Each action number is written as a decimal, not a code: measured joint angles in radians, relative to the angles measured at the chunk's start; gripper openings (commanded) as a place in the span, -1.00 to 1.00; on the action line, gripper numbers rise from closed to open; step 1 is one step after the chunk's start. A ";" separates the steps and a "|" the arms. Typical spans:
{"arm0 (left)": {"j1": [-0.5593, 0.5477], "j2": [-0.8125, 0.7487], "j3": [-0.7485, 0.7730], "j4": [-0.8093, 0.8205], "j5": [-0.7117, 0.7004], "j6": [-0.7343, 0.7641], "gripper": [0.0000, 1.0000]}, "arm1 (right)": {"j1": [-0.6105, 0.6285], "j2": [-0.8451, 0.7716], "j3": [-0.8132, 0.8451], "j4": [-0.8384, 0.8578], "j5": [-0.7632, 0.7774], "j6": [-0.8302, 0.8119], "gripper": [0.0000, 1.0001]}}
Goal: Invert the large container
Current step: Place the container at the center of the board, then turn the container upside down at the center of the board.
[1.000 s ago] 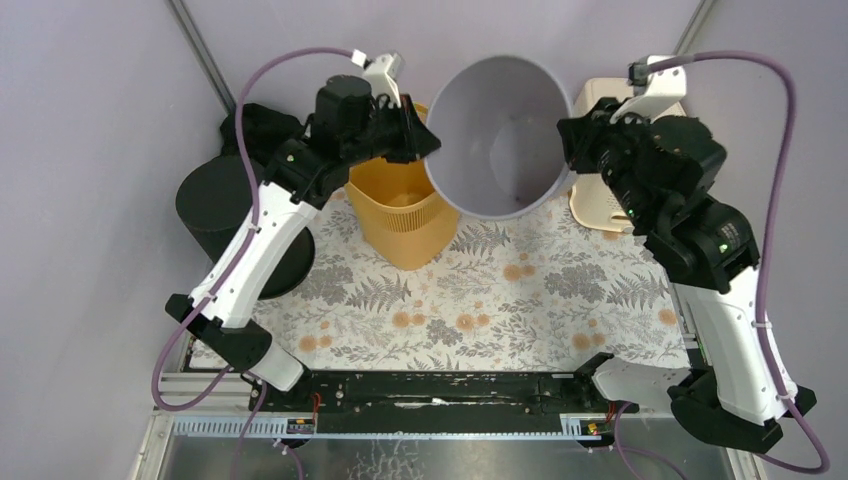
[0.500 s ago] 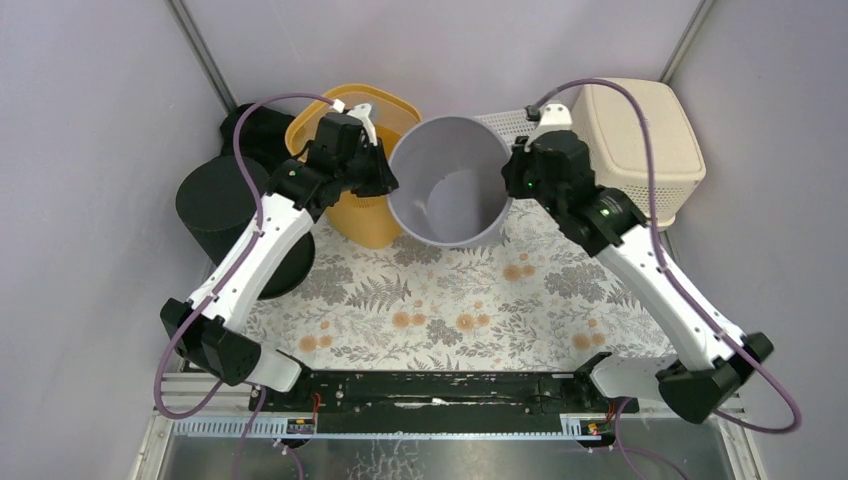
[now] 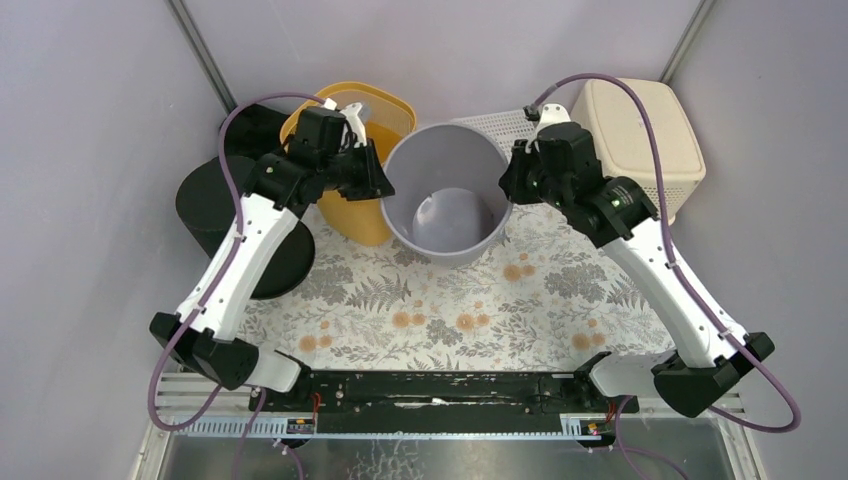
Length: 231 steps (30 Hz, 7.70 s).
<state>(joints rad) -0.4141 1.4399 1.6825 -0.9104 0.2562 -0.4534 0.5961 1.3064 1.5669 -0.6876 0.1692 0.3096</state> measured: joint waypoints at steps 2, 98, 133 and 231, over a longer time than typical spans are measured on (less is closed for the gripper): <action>-0.003 -0.021 0.000 -0.034 0.020 -0.005 -0.57 | 0.000 -0.013 0.018 -0.043 -0.034 0.012 -1.00; -0.681 0.509 0.403 -0.222 -0.539 -0.239 -1.00 | 0.024 -0.312 -0.148 -0.359 0.377 0.126 0.42; -0.426 -0.097 -0.571 1.042 -0.140 -0.614 -1.00 | 0.024 -0.096 0.656 -0.521 0.363 0.047 0.40; -0.499 0.917 -0.686 2.458 -0.139 -1.380 0.21 | 0.024 -0.072 0.330 -0.422 0.158 0.043 0.39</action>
<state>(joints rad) -0.9131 2.3569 0.9970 1.5478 0.1173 -1.8332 0.6197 1.2346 1.8969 -1.1091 0.3267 0.3523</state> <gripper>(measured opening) 0.598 0.692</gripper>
